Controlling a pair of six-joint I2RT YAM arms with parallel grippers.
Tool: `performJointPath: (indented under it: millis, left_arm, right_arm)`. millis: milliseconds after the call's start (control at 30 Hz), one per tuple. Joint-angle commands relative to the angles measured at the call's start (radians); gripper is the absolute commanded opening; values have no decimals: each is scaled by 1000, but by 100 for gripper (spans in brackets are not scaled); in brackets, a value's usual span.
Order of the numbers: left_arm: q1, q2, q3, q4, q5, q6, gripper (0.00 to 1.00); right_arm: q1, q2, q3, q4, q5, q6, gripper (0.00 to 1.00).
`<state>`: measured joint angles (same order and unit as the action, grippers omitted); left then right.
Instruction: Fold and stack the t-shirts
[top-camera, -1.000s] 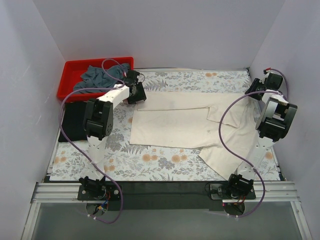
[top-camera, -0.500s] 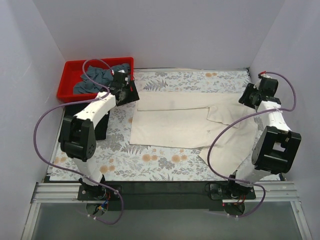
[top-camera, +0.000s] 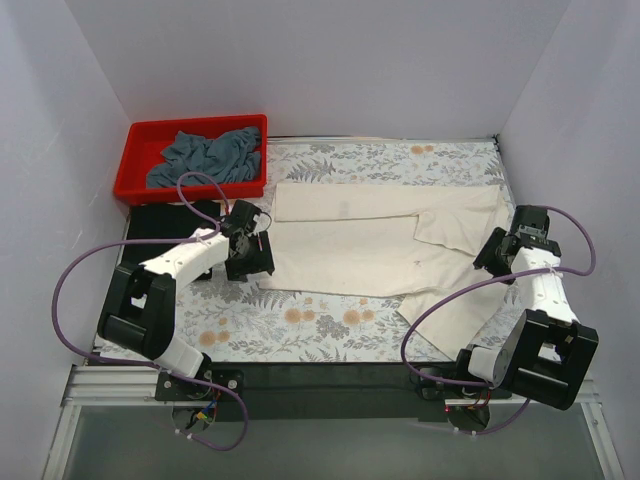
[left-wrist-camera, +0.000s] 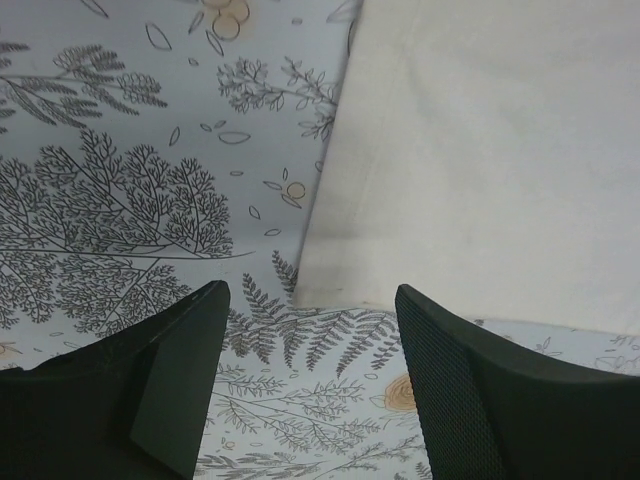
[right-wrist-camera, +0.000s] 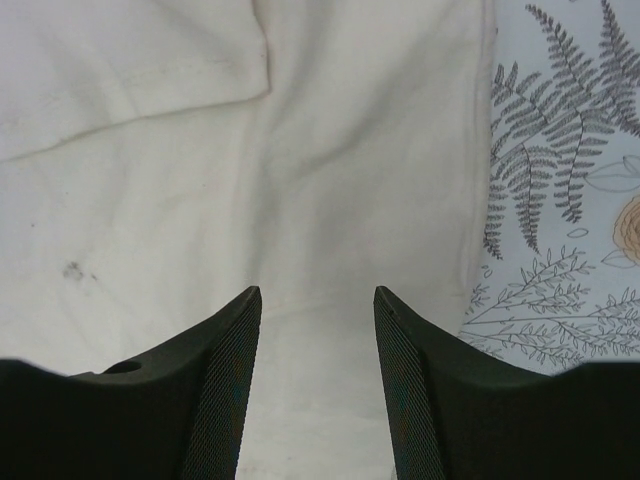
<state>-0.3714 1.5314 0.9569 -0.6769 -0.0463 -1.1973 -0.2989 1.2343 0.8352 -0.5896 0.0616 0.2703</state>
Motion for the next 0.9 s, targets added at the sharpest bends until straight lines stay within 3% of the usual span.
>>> performJointPath:
  millis: [0, 233, 467, 800, 867]
  left_arm:
    - [-29, -40, -38, -6, 19, -39, 61]
    - [-47, -31, -78, 36, -30, -80, 51]
    - [-66, 30, -67, 46, -111, -82, 49]
    - [-107, 69, -81, 45, -86, -65, 43]
    - [-112, 73, -81, 40, -92, -62, 36]
  right_arm:
    - [-16, -21, -41, -30, 17, 32, 48]
    - [-19, 1, -31, -81, 21, 9, 47]
    - [-19, 37, -44, -69, 15, 6, 47]
    - [-19, 63, -45, -75, 40, 6, 46]
    - [-19, 70, -53, -73, 40, 10, 47]
